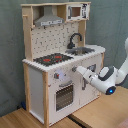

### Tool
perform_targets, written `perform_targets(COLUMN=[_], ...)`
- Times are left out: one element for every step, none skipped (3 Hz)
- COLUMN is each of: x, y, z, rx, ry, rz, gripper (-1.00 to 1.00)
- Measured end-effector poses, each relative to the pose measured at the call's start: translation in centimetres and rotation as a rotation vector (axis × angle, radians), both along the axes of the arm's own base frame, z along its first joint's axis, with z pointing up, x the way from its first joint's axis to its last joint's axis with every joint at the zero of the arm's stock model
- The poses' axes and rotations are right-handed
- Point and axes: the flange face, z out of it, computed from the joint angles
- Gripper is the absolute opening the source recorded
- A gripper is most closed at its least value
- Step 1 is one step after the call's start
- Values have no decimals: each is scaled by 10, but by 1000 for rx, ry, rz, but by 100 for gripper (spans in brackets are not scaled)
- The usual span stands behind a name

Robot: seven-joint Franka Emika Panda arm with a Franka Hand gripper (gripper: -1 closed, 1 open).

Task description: Play with the kitchen

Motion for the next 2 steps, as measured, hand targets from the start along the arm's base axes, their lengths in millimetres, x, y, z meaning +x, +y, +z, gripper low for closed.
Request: perform_targets(x=[6,9], y=[-6,-6], z=[-5,-6], rx=[83,158], ry=[-15,-32], rz=[25,68], gripper=[100,100])
